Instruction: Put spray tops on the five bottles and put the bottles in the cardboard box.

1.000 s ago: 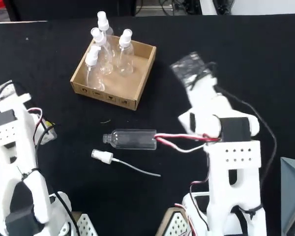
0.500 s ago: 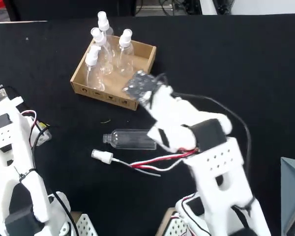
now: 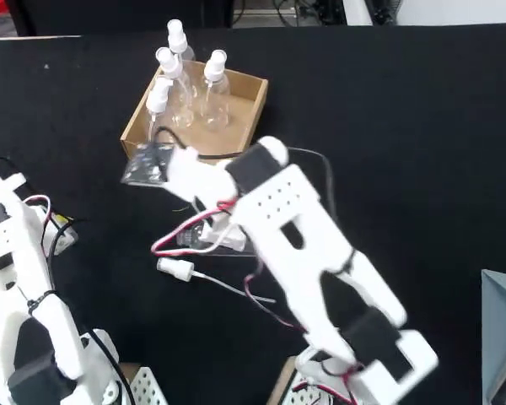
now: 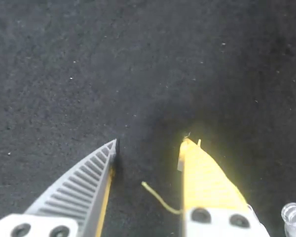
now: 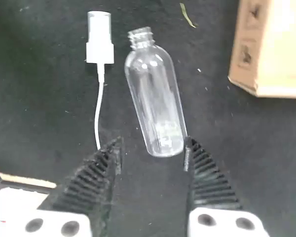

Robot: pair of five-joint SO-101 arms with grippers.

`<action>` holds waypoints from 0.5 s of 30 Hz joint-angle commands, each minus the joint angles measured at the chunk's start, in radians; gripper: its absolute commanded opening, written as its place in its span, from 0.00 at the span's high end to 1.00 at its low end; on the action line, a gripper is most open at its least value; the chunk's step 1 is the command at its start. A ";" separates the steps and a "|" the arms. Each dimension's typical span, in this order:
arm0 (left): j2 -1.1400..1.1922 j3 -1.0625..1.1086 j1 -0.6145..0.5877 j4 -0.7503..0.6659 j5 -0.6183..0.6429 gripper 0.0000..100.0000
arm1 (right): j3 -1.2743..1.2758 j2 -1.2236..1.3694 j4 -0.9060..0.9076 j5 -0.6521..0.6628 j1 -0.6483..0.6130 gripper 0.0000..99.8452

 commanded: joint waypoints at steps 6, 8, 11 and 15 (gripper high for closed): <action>-0.038 -0.007 -0.012 -0.025 0.006 0.82 | -0.171 0.179 0.043 0.124 -0.057 0.84; -0.038 -0.007 -0.012 -0.025 0.006 0.82 | -0.189 0.219 0.043 0.143 -0.057 0.84; -0.038 -0.007 -0.012 -0.025 0.006 0.82 | -0.217 0.277 0.043 0.164 -0.057 0.84; -0.038 0.004 -0.012 -0.026 0.003 0.82 | -0.239 0.352 0.043 0.198 -0.057 0.84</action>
